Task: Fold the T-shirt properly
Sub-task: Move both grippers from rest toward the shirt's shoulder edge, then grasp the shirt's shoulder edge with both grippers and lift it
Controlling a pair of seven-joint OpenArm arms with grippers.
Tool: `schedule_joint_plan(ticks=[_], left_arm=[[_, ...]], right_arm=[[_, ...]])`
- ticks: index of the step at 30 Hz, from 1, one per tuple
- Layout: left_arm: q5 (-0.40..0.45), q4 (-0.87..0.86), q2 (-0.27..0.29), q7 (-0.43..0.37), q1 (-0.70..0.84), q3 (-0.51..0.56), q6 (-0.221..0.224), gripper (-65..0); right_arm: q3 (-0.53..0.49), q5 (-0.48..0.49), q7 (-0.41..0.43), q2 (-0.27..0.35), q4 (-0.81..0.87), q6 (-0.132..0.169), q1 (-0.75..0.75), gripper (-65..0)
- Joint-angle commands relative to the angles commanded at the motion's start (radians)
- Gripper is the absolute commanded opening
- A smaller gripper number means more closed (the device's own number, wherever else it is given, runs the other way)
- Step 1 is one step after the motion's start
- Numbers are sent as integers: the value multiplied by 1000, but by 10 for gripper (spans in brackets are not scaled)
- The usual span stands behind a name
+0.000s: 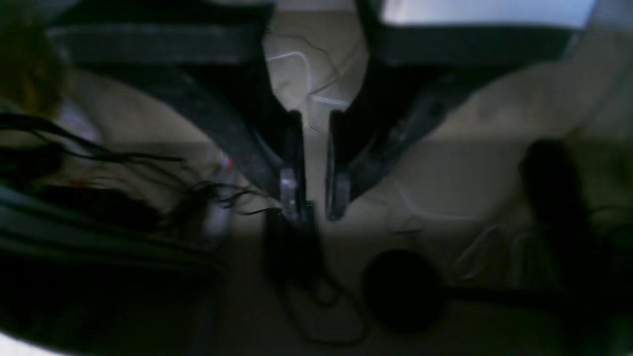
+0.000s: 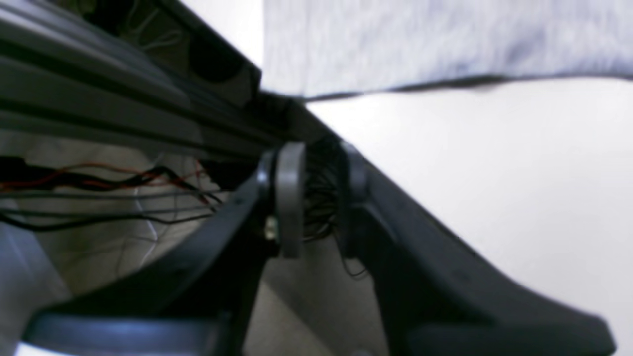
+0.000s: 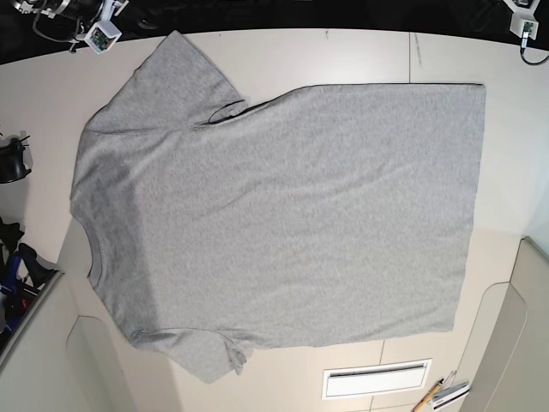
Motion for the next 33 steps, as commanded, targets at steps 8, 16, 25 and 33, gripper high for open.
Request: schedule_joint_plan(ticks=[8, 16, 25, 33], left_arm=[[-71, 7, 0, -1, 2, -2, -64, -547], [-85, 79, 0, -3, 2, -2, -74, -547], [-85, 84, -11, -19, -18, -2, -70, -546], [-84, 84, -19, -12, -18, -2, -69, -472]], right_arm=[[2, 7, -53, 0, 60, 0, 0, -526], [106, 121, -53, -6, 113, -1, 1, -526], [222, 223, -156, -103, 101, -117, 26, -455], [222, 260, -301, -151, 59, -242, 89, -338]])
